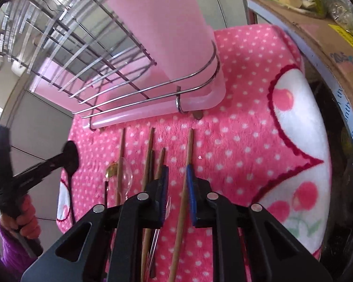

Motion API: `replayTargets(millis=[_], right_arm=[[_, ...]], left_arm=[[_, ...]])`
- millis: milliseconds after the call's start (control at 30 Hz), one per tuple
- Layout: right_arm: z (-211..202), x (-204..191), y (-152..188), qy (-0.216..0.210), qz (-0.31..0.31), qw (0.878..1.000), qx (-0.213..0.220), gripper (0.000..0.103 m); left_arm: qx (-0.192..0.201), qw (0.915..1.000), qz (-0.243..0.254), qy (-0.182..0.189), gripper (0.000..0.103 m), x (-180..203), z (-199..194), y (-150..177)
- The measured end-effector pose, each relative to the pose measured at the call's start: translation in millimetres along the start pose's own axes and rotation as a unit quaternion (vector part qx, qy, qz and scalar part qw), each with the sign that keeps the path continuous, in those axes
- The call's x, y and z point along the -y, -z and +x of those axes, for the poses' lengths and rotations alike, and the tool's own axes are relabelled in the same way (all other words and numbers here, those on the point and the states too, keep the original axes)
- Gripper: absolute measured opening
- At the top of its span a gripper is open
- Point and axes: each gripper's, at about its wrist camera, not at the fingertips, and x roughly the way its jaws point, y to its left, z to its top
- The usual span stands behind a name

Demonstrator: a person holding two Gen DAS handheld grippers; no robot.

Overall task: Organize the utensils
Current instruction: 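Grasp the black spoon with the left tool while the right tool grasps a wooden chopstick, then lift the black spoon and chopstick and carry both over the pink cups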

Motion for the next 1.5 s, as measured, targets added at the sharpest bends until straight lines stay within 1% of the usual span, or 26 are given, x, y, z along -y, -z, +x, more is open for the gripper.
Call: replayTargets(millis=[167,233,300,333,367,400,500,567,667,733,800,900,1000,1133,1300,1500], right_arm=[[21,-2,-8,0.041,0.003,0.999,-0.018,0.016],[28,-1,-8,0.045,0.008,0.999,-0.026,0.016],[32,-3,-8,0.049,0.007,0.999,-0.022,0.016],[33,-5,-8,0.053,0.004,0.998,-0.022,0.015],[34,-6,-9,0.059,-0.001,0.998,-0.02,0.009],[34,-6,-8,0.059,-0.004,0.998,-0.019,0.007],[30,-5,-5,0.049,0.002,0.999,-0.014,0.006],[21,-7,-1,0.042,0.0,0.999,-0.002,0.006],[-1,-8,4,0.026,0.0,0.999,0.021,0.006],[-19,-11,8,0.015,-0.006,0.999,0.046,0.006],[-39,-15,14,0.006,-0.017,0.997,0.074,0.006],[-71,-22,19,0.005,-0.037,0.993,0.114,0.006],[-101,-21,23,0.0,-0.042,0.988,0.146,0.006],[-145,-19,27,-0.002,-0.054,0.979,0.196,0.006],[-190,-24,21,-0.008,-0.072,0.966,0.247,0.006],[-244,-40,0,-0.012,-0.105,0.948,0.301,0.006]], left_arm=[[0.026,0.9996,0.005,0.011,0.002,-9,-30,2],[0.032,0.9993,0.008,0.016,0.002,-12,-38,3],[0.037,0.9992,0.008,0.017,0.002,-13,-44,1],[0.039,0.9991,0.008,0.017,0.002,-14,-48,0],[0.041,0.999,0.008,0.017,0.002,-17,-52,0],[0.043,0.9989,0.007,0.016,0.002,-16,-54,-1],[0.051,0.9986,0.005,0.015,0.002,-18,-60,-1],[0.056,0.9983,0.006,0.014,0.002,-18,-64,-1],[0.072,0.9973,0.011,0.009,0.002,-16,-76,-1],[0.083,0.9965,0.01,0.008,0.002,-16,-84,-1],[0.099,0.995,0.008,0.007,0.002,-15,-95,-1],[0.13,0.9914,0.01,-0.002,0.002,-13,-115,1],[0.16,0.987,0.015,-0.01,0.002,-10,-136,2],[0.198,0.9799,0.02,-0.016,0.002,-4,-163,4],[0.246,0.9685,0.025,-0.031,0.002,5,-194,1],[0.292,0.955,0.028,-0.046,0.002,18,-221,-16]])
